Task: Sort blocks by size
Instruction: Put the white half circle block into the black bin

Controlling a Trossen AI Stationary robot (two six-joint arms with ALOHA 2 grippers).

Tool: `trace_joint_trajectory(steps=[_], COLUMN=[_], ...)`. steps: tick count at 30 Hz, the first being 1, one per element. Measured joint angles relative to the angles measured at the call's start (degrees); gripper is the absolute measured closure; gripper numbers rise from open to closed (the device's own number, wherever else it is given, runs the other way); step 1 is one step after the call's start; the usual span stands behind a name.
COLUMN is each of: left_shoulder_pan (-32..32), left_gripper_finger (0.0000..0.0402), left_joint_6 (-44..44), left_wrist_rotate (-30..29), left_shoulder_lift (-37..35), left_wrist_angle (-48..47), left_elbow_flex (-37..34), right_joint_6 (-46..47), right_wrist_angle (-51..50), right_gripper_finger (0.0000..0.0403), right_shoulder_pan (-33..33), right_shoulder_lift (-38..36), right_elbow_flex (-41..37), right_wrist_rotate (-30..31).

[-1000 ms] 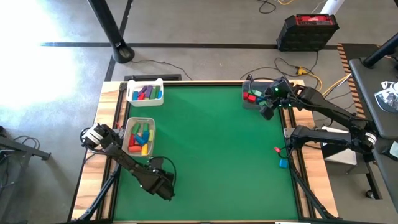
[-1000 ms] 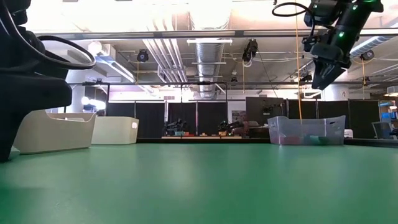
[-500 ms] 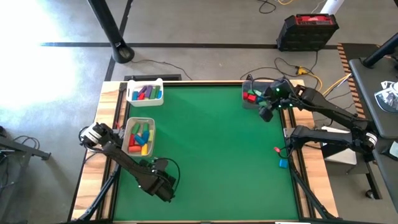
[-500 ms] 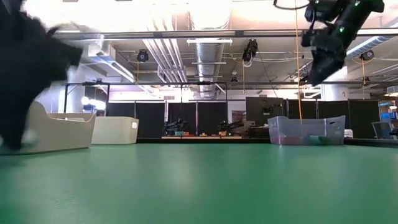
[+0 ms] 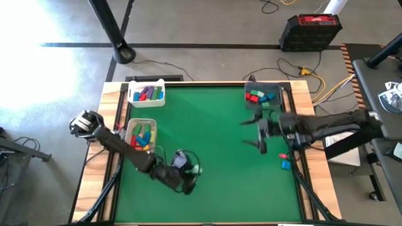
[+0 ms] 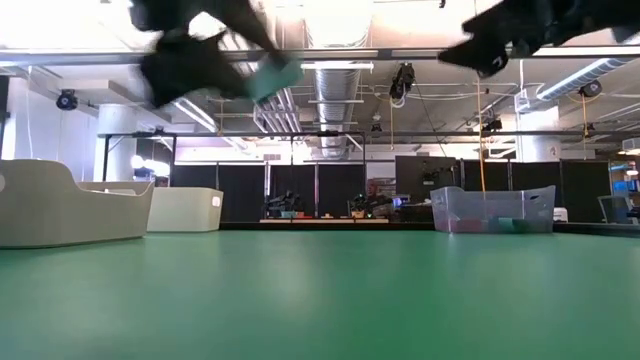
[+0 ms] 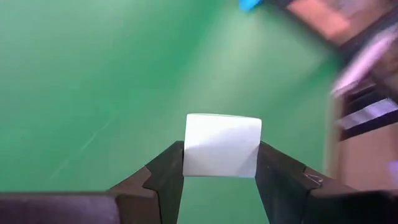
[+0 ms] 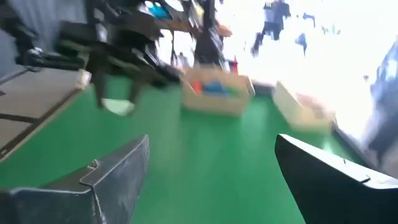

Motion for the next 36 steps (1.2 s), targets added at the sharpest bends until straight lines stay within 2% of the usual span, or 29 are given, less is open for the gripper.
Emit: trace_joint_trajectory(steps=[3, 7, 10, 13, 19, 24, 31, 36], left_shoulder_pan=[3.3, 7.7, 10.3, 12.4, 14.1, 13.9, 13.2, 13.1], left_gripper_finger=[0.0246, 0.0246, 0.0246, 0.0246, 0.0246, 0.0246, 0.0246, 0.0246], left_joint_6=[8.4, 15.7, 19.6, 22.3, 24.2, 24.4, 24.7, 25.2], left_wrist_rotate=[2.7, 7.0, 8.7, 12.4, 15.9, 15.9, 16.5, 17.0], left_shoulder_lift=[-0.8, -0.8, -0.2, 0.7, 1.8, 1.8, 1.8, 1.8], left_wrist_angle=[19.7, 44.8, 59.6, 70.2, 76.0, 76.8, 78.4, 78.9], left_elbow_flex=[-5.9, -12.9, -16.9, -18.5, -18.7, -18.7, -18.7, -18.7], right_joint_6=[-5.7, -15.7, -22.6, -27.5, -39.5, -50.1, -53.4, -53.4], right_wrist_angle=[14.7, 27.0, 32.1, 33.2, 37.6, 41.0, 41.5, 41.7], right_gripper_finger=[0.0068, 0.0076, 0.0082, 0.0088, 0.0097, 0.0105, 0.0121, 0.0149], right_shoulder_pan=[10.9, 22.8, 28.1, 29.9, 29.4, 28.7, 26.4, 24.9], right_shoulder_lift=[3.4, 9.3, 14.6, 20.4, 32.3, 39.8, 46.2, 48.4], right_elbow_flex=[-4.3, -5.1, -3.2, 0.1, 7.7, 13.8, 20.1, 23.4], right_wrist_rotate=[8.7, 20.5, 27.3, 31.6, 38.7, 39.5, 40.6, 41.0])
